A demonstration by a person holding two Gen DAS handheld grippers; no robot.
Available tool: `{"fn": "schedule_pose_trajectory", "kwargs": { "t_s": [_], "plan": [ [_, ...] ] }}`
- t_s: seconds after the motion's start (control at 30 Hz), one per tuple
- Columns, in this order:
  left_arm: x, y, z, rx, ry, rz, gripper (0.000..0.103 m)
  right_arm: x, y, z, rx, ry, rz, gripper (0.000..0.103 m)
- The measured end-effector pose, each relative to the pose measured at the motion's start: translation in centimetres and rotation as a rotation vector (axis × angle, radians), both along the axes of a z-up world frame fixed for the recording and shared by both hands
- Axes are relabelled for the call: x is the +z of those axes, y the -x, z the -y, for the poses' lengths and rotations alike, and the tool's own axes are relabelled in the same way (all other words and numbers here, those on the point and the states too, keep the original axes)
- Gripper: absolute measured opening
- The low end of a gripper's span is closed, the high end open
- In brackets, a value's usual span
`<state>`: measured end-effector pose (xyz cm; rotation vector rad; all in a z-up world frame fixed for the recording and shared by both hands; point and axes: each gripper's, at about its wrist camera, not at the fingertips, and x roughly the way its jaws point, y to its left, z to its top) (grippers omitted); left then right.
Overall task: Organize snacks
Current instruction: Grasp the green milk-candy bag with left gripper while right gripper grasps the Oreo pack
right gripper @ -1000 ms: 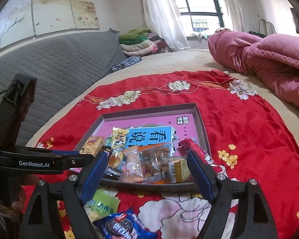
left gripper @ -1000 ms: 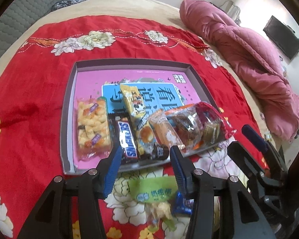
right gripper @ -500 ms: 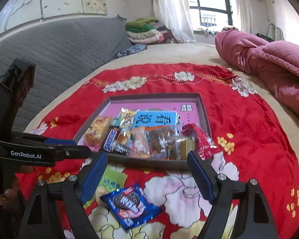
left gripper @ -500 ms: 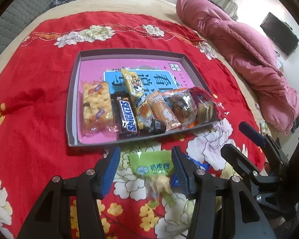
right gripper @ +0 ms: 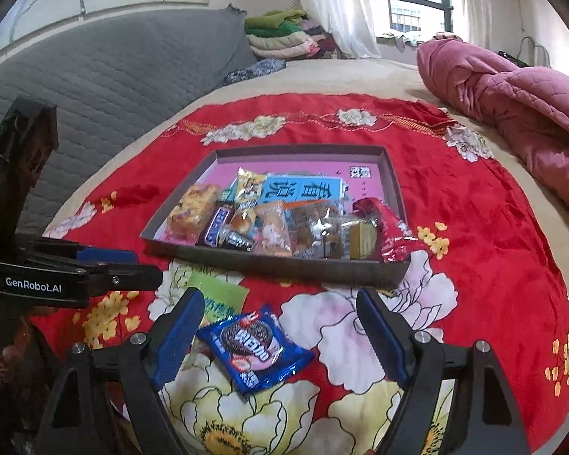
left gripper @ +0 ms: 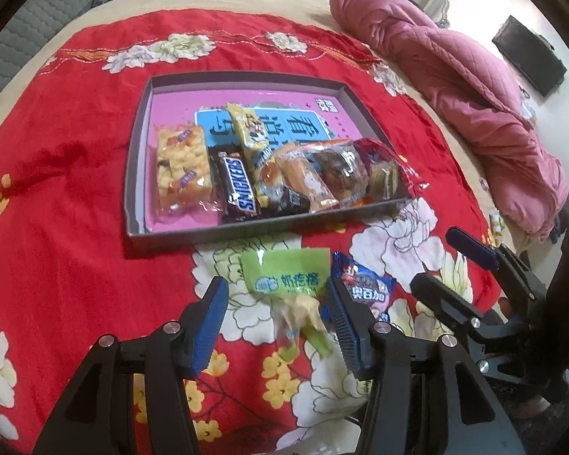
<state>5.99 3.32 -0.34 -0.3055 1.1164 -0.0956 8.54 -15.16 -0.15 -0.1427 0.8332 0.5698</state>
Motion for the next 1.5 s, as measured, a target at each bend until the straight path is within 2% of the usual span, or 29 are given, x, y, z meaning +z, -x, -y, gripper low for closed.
{"fn": "schedule_pose_trajectory", "kwargs": {
  "t_s": [0.33, 0.73, 0.87, 1.03, 1.33, 1.43, 1.5],
  "plan": [
    [-1.6, 0.5, 1.0, -0.025, 0.009, -0.066, 0.056, -0.9, 1.6, -1.5, 0.097, 0.111, -0.002, 0.082],
    [-3.7, 1.1, 1.9, -0.064, 0.049, -0.135, 0.056, -3.3, 1.3, -2.3, 0.153, 0.190, -0.085, 0.083],
    [-4.2, 1.0, 2.6, -0.079, 0.050, -0.147, 0.056, -4.5, 1.2, -3.0, 0.185, 0.261, -0.086, 0.086],
    [-4.7, 0.7, 2.7, -0.075, 0.050, -0.155, 0.056, -6.2, 0.9, -4.0, 0.228, 0.385, -0.021, 0.087],
    [-5.6, -0.2, 3.0, -0.080, 0.046, -0.171, 0.056, -7.9, -0.7, -4.0, 0.254, 0.328, -0.048, 0.087],
    [-5.8, -0.4, 3.1, -0.075, 0.046, -0.174, 0.056, -8.1, -1.1, -3.8, 0.244, 0.296, -0.068, 0.080],
    [-5.9, -0.7, 3.2, -0.069, 0.043, -0.176, 0.056, -7.9, -1.4, -3.6, 0.229, 0.288, -0.062, 0.063]
  ]
}}
